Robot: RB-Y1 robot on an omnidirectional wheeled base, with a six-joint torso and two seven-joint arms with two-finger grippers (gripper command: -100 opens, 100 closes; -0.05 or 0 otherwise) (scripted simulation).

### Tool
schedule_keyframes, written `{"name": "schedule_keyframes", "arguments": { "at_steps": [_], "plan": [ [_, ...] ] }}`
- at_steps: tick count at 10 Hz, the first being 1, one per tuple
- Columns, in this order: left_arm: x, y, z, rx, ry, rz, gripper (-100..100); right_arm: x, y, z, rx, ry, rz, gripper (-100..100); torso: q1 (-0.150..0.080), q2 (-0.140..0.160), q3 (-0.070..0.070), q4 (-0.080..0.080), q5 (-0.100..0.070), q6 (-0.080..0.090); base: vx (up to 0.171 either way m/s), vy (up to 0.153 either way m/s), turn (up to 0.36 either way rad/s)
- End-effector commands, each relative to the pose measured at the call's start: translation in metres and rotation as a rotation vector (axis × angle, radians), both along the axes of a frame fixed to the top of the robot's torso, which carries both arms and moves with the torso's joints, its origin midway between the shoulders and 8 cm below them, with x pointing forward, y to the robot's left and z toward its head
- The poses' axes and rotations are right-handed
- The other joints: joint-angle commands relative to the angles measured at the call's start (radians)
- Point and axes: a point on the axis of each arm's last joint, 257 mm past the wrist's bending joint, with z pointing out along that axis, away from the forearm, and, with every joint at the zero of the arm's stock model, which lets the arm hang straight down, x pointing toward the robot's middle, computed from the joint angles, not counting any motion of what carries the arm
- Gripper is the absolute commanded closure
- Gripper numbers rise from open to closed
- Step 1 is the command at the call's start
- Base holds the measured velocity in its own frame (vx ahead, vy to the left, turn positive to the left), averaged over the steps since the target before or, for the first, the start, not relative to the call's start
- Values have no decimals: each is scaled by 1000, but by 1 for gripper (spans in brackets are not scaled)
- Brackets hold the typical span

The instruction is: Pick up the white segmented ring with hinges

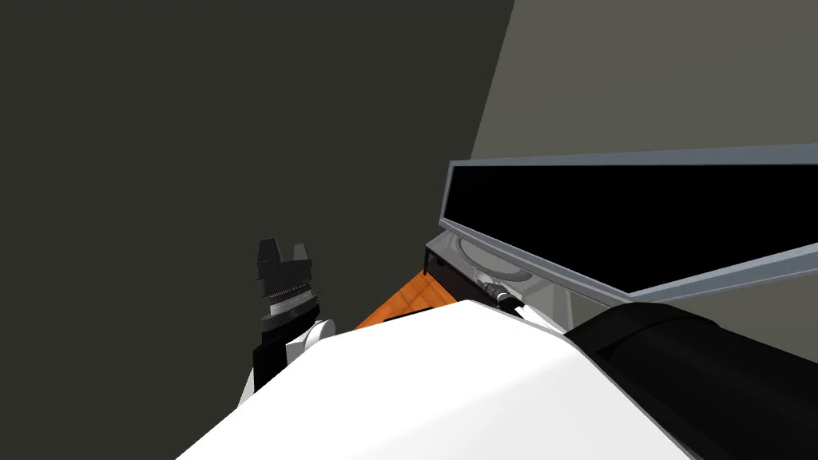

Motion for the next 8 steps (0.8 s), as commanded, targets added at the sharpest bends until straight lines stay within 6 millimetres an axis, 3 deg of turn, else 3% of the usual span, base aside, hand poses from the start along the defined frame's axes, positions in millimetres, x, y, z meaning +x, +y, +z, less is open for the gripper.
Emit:
{"name": "schedule_keyframes", "arguments": {
  "at_steps": [1,2,3,4,5,6,7,8],
  "plan": [
    [0,0,0,0,0,0,0,-14,-14,-9,-34,47,-16,-100,0,0,0,0,0,0,13,18,181],
    [0,0,0,0,0,0,0,-14,-14,-9,-34,47,-16,-100,0,0,0,0,0,1,8,5,-7],
    [0,0,0,0,0,0,0,-32,-37,-14,-104,113,-31,-100,-1,0,0,0,0,1,10,29,325],
    [0,0,0,0,0,0,0,-38,-39,-18,-102,126,-39,-100,0,0,0,0,0,0,15,21,183],
    [0,0,0,0,0,0,0,-54,-61,-19,-170,184,-48,-100,0,0,0,0,0,1,22,29,327],
    [0,0,0,0,0,0,0,-63,-64,-24,-168,202,-58,-100,0,-1,0,0,0,0,24,16,157],
    [0,0,0,0,0,0,0,-86,-86,-27,-231,274,-74,-100,0,-1,-1,0,0,1,25,25,302],
    [0,0,0,0,0,0,0,-87,-87,-28,-230,277,-75,-100,0,-1,-1,0,0,0,22,15,140]
  ]
}}
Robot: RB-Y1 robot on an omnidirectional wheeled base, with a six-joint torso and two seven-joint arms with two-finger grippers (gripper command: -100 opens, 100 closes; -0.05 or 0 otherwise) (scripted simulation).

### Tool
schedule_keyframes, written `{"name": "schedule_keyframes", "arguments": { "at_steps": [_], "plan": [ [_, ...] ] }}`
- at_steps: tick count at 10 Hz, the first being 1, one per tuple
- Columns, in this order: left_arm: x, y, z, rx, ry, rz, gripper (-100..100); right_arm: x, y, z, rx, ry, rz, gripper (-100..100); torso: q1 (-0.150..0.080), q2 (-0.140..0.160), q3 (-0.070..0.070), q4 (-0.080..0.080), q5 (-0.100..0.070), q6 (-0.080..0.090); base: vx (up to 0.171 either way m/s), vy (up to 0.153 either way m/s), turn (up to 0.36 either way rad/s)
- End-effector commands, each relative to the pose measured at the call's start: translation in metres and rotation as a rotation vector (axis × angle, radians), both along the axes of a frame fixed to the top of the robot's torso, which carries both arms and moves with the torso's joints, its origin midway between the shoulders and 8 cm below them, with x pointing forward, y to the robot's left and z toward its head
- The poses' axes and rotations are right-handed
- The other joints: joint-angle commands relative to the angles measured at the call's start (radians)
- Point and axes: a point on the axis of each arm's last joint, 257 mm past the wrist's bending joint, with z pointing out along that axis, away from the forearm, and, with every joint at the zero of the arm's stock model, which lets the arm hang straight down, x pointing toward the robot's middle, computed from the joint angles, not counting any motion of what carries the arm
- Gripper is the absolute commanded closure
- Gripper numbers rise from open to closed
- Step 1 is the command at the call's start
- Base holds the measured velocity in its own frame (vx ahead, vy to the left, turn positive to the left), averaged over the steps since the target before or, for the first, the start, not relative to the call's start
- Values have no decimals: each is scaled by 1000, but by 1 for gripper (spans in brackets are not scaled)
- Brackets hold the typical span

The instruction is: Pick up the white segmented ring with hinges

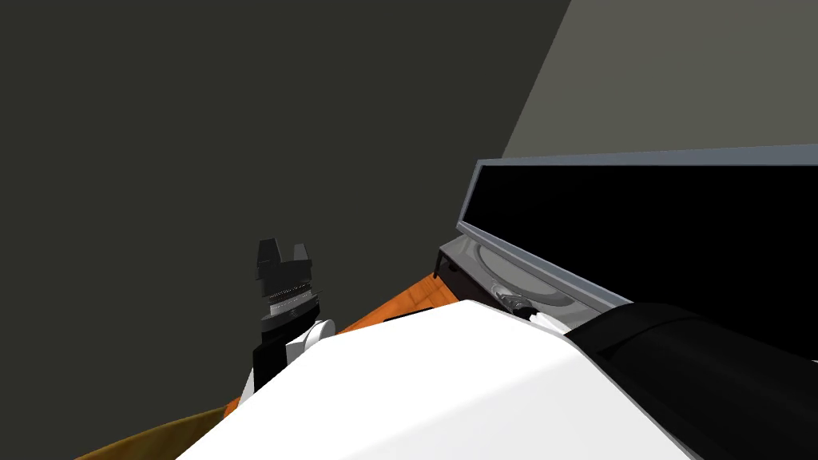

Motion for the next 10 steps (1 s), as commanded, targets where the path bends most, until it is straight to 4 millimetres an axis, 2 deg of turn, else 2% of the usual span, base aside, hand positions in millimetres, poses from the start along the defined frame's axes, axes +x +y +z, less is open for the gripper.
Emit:
{"name": "schedule_keyframes", "arguments": {
  "at_steps": [1,2,4,5,6,7,8,10],
  "plan": [
    [0,0,0,0,0,0,0,-28,-22,0,-66,84,-15,-100,0,0,0,0,0,0,25,29,272],
    [0,0,0,0,0,0,0,-29,-23,0,-67,85,-17,-100,1,0,0,0,0,-1,21,16,145],
    [0,0,0,0,0,0,0,-69,-56,1,-166,215,-36,-100,0,0,0,0,0,-1,35,25,331],
    [0,0,0,0,0,0,0,-73,-57,-1,-165,221,-40,-100,1,-1,0,0,0,-1,35,6,130],
    [0,0,0,0,0,0,0,-94,-70,0,-207,285,-49,-100,0,-1,0,0,0,0,33,15,245],
    [0,0,0,0,0,0,0,-94,-70,0,-207,285,-49,-100,0,-1,0,0,0,-1,27,9,120],
    [0,0,0,0,0,0,0,-113,-81,0,-243,345,-56,-100,0,0,0,0,0,0,29,13,217],
    [0,0,0,0,0,0,0,-113,-81,0,-243,345,-56,-100,0,0,0,0,0,0,20,2,42]
  ]
}}
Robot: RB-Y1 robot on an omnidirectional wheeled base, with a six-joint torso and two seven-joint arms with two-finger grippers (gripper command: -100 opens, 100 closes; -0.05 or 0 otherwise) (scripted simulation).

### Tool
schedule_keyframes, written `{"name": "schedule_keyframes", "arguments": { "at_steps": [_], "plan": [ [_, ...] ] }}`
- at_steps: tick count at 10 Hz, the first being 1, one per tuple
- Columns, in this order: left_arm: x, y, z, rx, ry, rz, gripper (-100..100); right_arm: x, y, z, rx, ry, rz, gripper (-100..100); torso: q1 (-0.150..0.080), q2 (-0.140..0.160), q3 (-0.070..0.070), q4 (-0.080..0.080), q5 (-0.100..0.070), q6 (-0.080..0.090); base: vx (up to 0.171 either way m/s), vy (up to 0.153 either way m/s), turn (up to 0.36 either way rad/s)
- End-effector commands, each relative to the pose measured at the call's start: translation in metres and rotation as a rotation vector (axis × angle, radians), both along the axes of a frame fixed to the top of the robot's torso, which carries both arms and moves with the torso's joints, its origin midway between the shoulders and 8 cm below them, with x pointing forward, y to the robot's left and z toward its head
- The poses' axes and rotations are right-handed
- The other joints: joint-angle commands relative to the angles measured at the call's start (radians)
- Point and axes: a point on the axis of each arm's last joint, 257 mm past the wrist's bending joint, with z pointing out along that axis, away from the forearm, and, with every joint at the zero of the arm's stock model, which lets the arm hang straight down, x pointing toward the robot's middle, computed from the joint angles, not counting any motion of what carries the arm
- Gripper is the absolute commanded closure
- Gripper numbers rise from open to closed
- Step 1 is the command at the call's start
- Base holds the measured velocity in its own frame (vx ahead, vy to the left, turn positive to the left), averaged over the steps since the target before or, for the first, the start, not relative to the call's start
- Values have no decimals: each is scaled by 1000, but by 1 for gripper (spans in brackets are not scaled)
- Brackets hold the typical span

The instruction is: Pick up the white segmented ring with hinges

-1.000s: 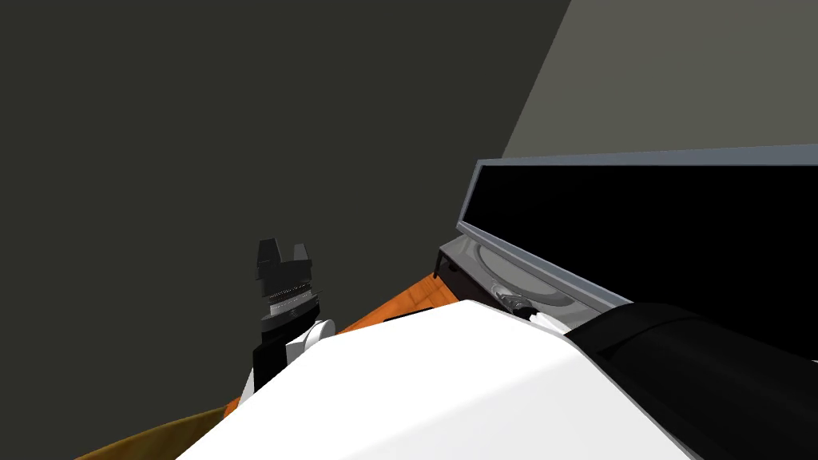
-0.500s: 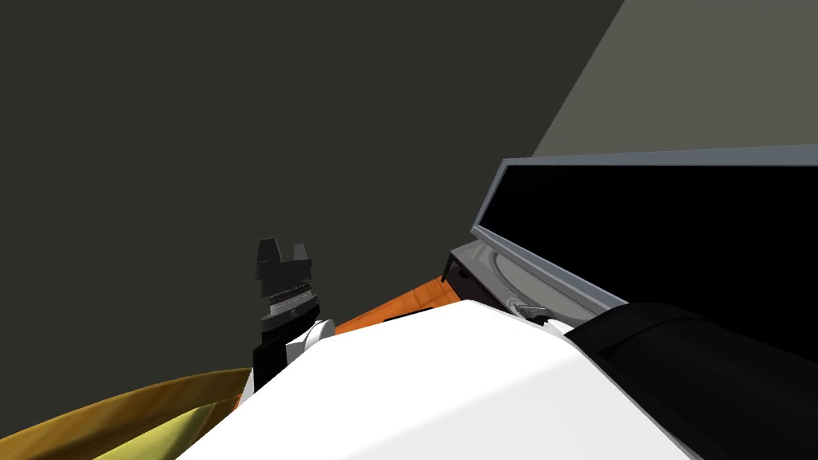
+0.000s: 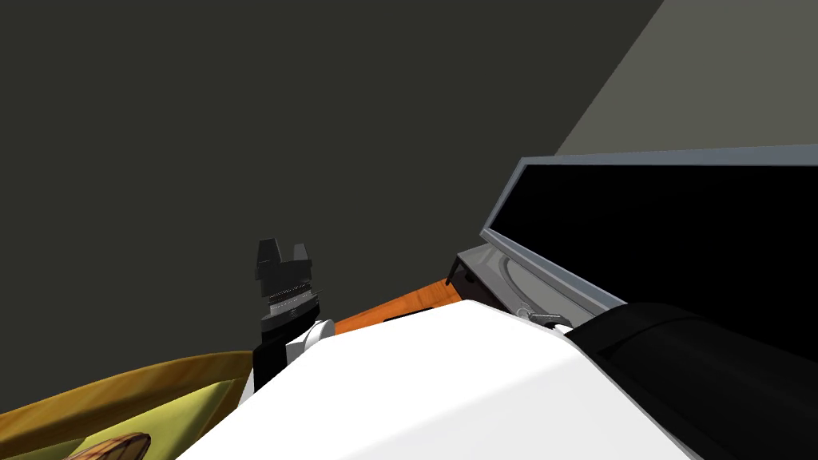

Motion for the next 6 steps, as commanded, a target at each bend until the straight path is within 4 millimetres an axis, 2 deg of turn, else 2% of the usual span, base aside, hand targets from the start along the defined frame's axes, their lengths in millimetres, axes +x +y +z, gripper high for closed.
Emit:
{"name": "schedule_keyframes", "arguments": {
  "at_steps": [1,2,4,6],
  "plan": [
    [0,0,0,0,0,0,0,-19,-9,0,-31,59,-7,-100,0,0,0,0,0,0,20,5,190],
    [0,0,0,0,0,0,0,-20,-8,-2,-19,44,-25,-100,0,0,0,0,0,-1,25,-3,120],
    [0,0,0,0,0,0,0,-20,-9,-1,-30,57,-9,-100,0,0,0,0,0,0,8,-1,-11],
    [0,0,0,0,0,0,0,-47,-19,-1,-76,151,-16,-100,0,0,0,0,0,-1,29,-7,242]
  ]
}}
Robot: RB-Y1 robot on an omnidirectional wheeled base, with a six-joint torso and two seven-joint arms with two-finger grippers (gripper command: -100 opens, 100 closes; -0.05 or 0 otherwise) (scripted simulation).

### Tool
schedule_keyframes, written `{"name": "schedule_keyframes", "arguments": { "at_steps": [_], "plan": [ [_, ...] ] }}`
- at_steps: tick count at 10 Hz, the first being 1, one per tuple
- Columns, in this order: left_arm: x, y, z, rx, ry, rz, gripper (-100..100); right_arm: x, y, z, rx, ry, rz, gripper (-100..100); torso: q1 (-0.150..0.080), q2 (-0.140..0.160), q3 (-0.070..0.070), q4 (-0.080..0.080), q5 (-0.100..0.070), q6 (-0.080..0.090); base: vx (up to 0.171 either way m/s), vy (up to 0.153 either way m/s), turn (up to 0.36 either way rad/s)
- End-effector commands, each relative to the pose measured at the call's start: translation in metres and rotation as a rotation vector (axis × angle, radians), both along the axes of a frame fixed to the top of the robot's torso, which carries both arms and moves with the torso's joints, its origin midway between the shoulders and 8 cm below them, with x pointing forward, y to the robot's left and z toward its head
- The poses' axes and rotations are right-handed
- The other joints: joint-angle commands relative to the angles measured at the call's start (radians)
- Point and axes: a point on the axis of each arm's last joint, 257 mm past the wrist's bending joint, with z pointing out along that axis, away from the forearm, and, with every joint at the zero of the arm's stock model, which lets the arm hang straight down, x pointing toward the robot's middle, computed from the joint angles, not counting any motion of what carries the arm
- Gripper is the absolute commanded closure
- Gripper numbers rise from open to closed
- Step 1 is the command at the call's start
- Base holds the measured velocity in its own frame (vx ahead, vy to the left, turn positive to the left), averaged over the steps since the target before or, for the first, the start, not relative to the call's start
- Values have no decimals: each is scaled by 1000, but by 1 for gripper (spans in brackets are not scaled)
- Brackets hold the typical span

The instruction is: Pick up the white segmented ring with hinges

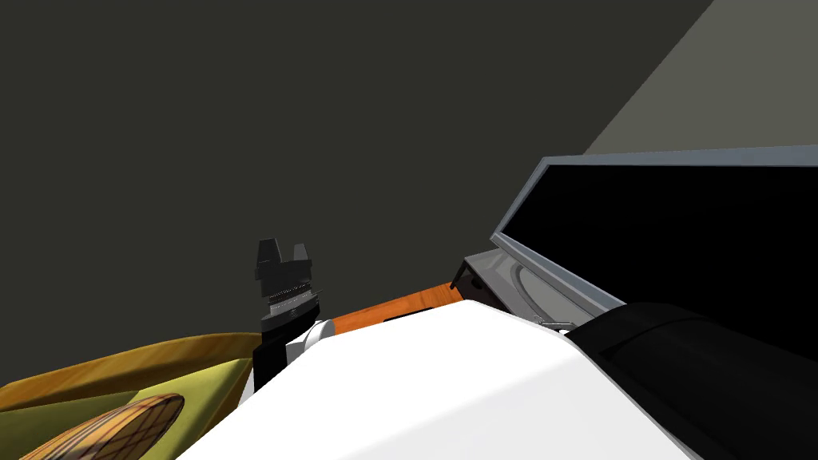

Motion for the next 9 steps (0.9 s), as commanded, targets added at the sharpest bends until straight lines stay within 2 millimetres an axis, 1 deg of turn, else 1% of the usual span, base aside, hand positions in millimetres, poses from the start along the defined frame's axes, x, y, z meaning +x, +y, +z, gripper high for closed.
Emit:
{"name": "schedule_keyframes", "arguments": {
  "at_steps": [1,2,4,6,8,9],
  "plan": [
    [0,0,0,0,0,0,0,-26,-4,-2,-27,78,-10,-100,0,0,0,0,0,0,67,-22,214],
    [0,0,0,0,0,0,0,-27,-4,-3,-26,80,-11,-100,-1,-1,-1,0,0,1,48,-21,58],
    [0,0,0,0,0,0,0,-51,-1,-10,-38,153,-21,-100,-1,0,0,0,0,1,40,-37,150],
    [0,0,0,0,0,0,0,-51,-1,-10,-38,153,-21,-100,-2,0,0,0,0,1,20,-29,11],
    [0,0,0,0,0,0,0,-68,9,-22,-29,207,-26,-100,0,2,1,0,0,1,15,-32,101],
    [0,0,0,0,0,0,0,-79,26,-37,-2,237,-27,-100,-1,1,1,0,0,1,33,-85,94]
  ]
}}
